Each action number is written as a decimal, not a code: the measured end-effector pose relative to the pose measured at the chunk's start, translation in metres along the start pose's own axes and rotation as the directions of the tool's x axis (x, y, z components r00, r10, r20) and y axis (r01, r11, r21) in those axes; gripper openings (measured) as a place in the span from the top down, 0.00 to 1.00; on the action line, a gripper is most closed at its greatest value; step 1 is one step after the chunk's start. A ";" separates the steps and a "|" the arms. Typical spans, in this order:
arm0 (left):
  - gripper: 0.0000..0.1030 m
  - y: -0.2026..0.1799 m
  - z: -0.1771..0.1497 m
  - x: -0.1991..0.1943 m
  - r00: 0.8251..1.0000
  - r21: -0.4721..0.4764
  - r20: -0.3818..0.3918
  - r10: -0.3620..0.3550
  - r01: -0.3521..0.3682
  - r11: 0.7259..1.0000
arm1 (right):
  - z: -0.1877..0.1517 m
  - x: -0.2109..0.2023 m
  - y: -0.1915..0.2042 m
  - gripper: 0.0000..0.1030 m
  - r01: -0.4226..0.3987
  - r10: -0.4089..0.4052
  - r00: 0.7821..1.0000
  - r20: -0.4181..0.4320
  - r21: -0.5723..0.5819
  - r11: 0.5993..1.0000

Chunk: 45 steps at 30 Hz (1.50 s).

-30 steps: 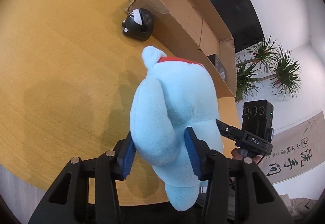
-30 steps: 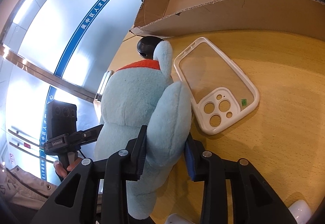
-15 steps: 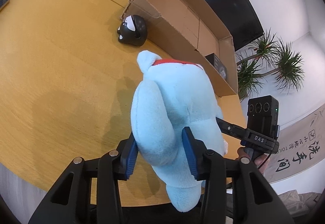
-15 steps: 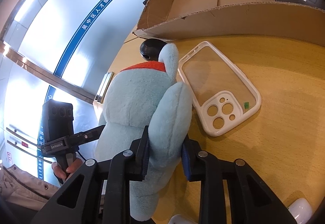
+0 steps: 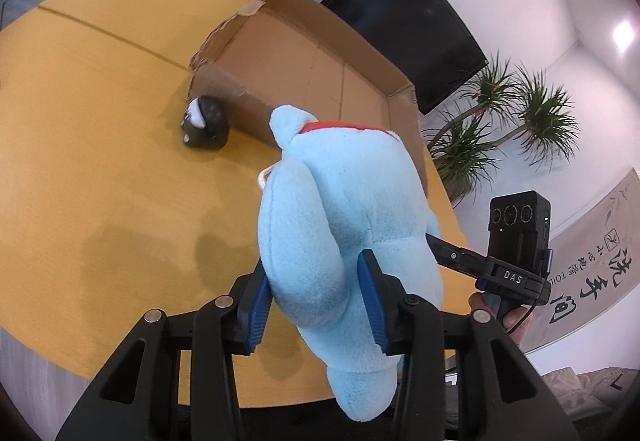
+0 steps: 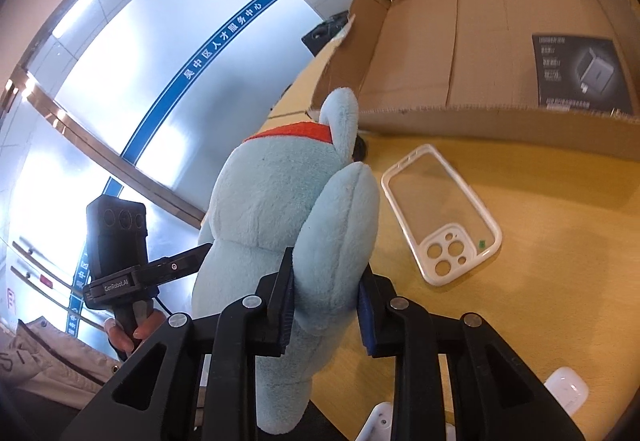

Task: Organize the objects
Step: 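Lift the teddy and carry it over the cardboard tray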

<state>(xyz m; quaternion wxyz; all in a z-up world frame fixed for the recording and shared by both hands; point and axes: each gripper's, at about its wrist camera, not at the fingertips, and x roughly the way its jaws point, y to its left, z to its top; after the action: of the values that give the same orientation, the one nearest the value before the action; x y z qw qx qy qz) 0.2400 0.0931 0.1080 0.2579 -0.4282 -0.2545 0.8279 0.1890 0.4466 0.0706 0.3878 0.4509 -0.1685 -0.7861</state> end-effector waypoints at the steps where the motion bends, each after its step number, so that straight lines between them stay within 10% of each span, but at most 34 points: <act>1: 0.63 -0.004 0.005 0.000 1.000 0.014 0.002 -0.003 0.003 1.000 | 0.003 -0.005 0.002 0.77 0.005 -0.005 1.000 0.010 -0.005 1.000; 45: 0.63 -0.104 0.159 0.093 0.998 0.285 0.056 0.004 -0.020 0.958 | 0.138 -0.081 -0.010 0.77 0.289 -0.281 0.926 0.250 0.006 0.957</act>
<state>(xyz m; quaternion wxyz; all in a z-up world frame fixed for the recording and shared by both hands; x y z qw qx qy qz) 0.0815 0.1976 0.2010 0.3050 -0.3650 -0.1367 0.8690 0.0922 0.5026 0.1853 0.2522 0.3624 -0.1360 -0.8869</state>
